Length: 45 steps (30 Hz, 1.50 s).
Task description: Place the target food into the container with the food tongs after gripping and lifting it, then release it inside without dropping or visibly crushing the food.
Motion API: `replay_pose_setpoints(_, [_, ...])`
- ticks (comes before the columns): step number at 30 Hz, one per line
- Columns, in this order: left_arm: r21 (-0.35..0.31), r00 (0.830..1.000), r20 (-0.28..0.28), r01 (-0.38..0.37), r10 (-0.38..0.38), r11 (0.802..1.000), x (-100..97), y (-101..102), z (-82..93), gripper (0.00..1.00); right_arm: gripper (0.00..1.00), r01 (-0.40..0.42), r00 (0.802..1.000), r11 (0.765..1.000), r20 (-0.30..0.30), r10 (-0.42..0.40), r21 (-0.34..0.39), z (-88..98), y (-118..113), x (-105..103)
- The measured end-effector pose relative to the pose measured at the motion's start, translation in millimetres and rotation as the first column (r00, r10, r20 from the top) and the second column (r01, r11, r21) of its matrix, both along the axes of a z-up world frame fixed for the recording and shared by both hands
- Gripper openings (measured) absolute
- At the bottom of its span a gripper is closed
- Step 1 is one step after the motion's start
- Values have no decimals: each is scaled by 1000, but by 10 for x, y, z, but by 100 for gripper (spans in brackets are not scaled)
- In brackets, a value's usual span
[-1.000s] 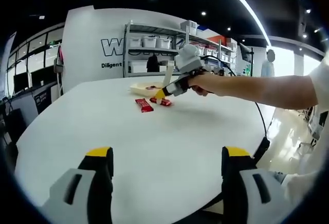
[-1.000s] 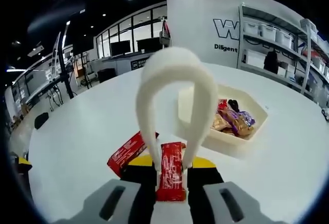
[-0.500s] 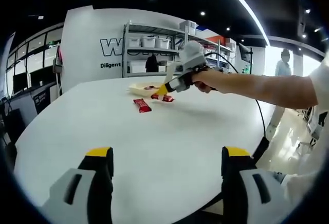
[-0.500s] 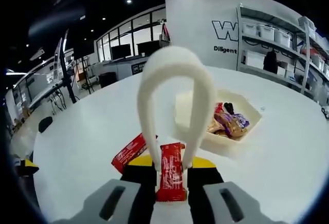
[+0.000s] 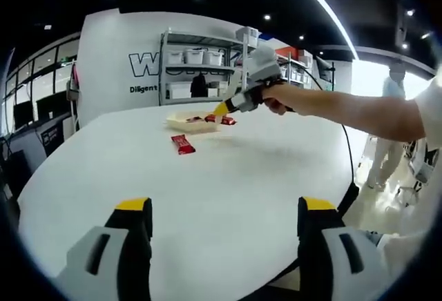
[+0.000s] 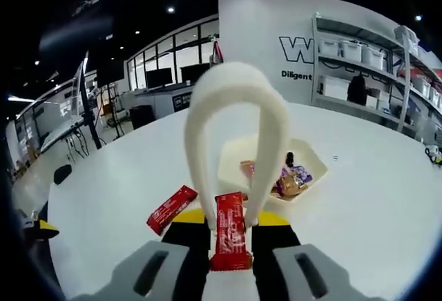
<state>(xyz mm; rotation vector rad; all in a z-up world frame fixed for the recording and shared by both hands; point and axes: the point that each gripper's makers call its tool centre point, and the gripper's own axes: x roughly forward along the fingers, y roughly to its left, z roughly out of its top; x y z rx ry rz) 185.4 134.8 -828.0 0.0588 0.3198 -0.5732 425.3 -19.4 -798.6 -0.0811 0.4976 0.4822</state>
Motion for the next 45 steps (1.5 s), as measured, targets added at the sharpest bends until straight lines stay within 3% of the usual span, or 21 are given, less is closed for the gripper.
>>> replay_pose_setpoints(18, [8,1000,4,17,-17,1000,64,-77,32,85,15,25,999,999,31,-25,24,252,-143,169])
replay_pose_setpoints(37, [16,1000,8,10,-10,1000,164,-40,63,85,16,46,999,999,16,-47,25,216,-199,374])
replay_pose_setpoints(45, [19,1000,7,4,-4,1000,207,-34,64,85,16,49,999,999,13,-49,19,194,-179,304])
